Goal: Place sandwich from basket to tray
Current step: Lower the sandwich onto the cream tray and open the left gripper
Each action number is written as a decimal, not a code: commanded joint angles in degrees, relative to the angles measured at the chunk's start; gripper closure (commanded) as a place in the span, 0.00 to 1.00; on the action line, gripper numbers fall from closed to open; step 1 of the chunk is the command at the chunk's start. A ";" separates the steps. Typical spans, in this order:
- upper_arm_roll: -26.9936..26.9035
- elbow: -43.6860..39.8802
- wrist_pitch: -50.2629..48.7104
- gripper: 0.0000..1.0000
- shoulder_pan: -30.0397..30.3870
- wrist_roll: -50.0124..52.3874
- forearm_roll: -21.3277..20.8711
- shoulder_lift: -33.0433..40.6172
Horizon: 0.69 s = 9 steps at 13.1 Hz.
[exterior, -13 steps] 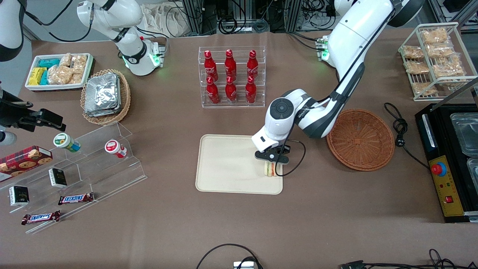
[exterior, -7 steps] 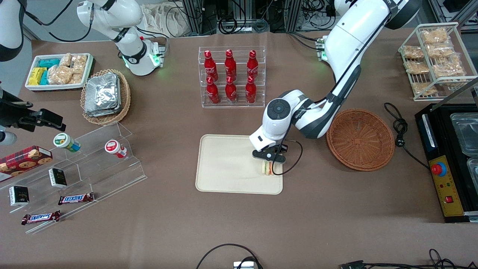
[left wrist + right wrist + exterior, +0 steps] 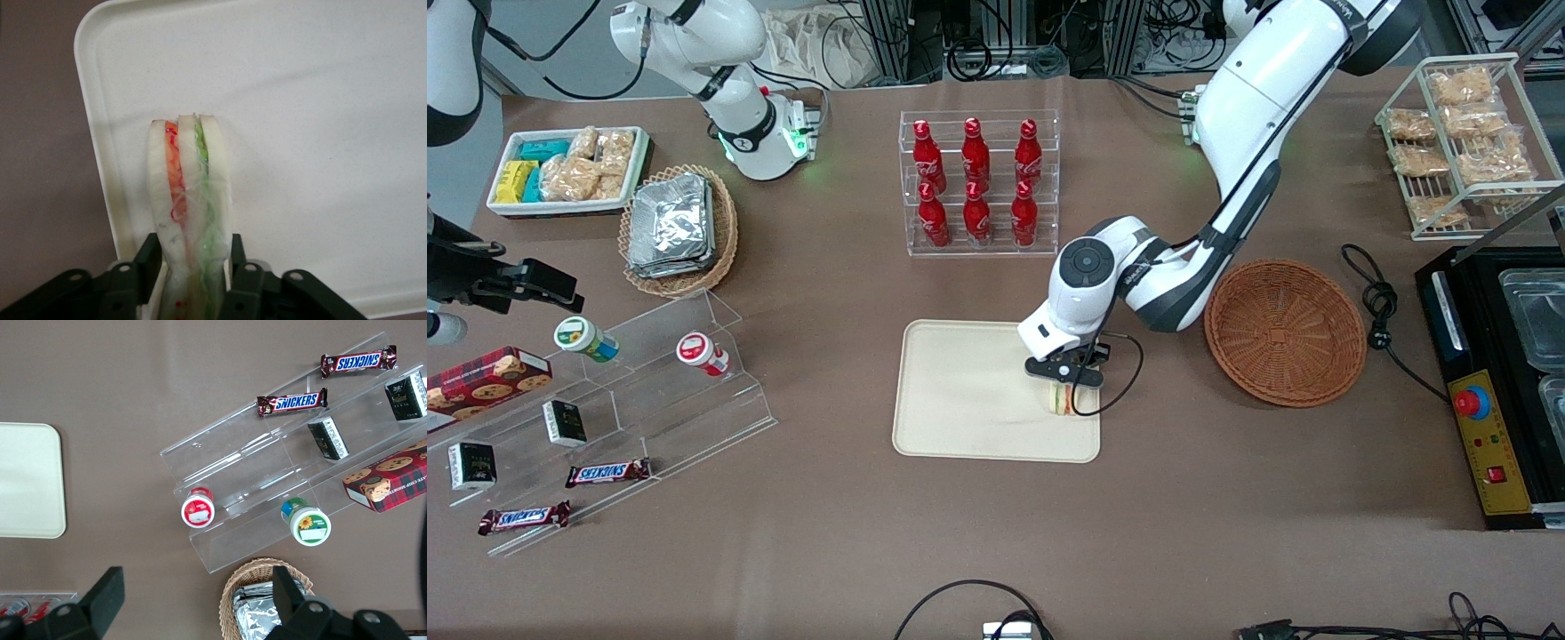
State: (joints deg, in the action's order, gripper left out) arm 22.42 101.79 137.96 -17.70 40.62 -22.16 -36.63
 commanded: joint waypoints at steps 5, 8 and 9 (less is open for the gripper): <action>-0.72 -7.22 -9.70 0.00 2.48 13.86 -0.42 5.24; -0.63 -7.13 -15.85 0.00 8.02 13.26 -0.25 10.60; -0.54 -7.13 -17.27 0.00 10.12 13.17 -0.25 12.10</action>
State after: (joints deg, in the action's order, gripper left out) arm 21.56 93.42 123.48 -10.55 53.01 -22.16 -28.07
